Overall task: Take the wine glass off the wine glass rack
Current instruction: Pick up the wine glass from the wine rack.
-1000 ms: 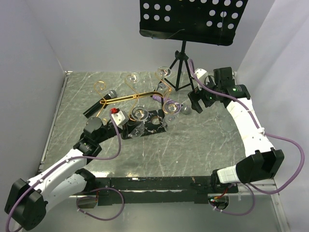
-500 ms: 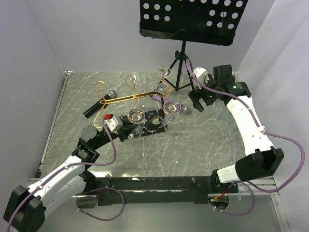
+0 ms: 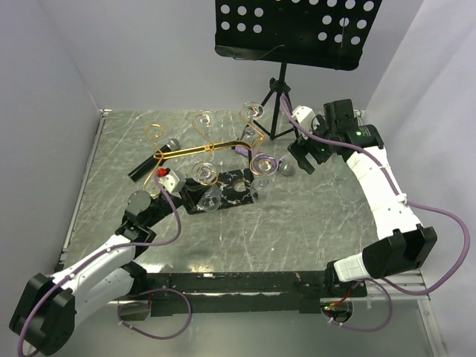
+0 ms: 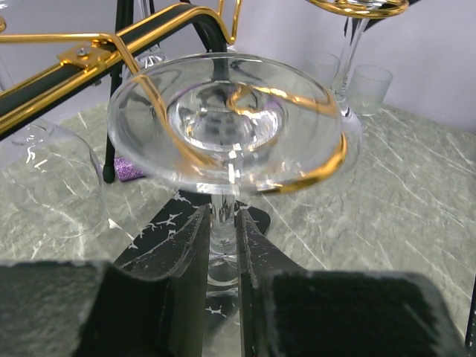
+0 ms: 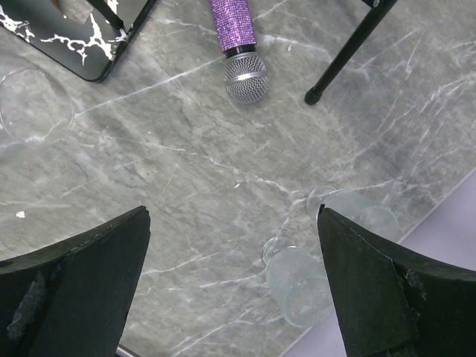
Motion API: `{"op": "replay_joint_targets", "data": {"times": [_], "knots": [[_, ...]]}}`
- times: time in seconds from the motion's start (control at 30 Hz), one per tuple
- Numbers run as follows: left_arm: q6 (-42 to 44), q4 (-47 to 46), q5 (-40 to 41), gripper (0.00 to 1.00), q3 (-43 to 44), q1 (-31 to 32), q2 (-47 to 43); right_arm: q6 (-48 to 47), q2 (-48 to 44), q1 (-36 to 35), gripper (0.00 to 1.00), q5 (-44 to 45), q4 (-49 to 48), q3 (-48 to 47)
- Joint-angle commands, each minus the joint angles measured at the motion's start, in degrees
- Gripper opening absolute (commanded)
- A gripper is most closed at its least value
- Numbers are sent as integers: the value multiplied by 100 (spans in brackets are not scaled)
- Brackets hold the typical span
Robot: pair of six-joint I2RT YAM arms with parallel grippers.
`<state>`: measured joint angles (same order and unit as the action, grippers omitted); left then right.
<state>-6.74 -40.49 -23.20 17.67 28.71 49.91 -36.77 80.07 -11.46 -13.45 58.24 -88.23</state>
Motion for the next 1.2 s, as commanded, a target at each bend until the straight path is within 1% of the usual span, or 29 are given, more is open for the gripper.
{"op": "replay_joint_targets", "data": {"times": [0.0,0.23,0.47,0.6,0.67,0.77,0.93,1.17], "knots": [[-108,-635,53,1,482,-32,176,-32,-237,-31,100,80,-111,200],[-108,-873,53,1,667,-23,441,-5,-431,-31,100,132,-216,525],[-82,-881,61,1,685,21,502,12,-440,-31,100,159,-208,570],[181,-969,26,1,746,82,642,12,-396,-31,100,150,-190,535],[313,-926,52,1,808,82,704,12,-361,-40,100,150,-190,508],[410,-838,298,1,843,108,731,30,-317,-58,100,150,-208,473],[253,-715,659,1,852,196,643,39,-308,-75,100,176,-234,490],[287,-214,651,1,1001,284,502,83,-326,-75,100,168,-322,578]]}}
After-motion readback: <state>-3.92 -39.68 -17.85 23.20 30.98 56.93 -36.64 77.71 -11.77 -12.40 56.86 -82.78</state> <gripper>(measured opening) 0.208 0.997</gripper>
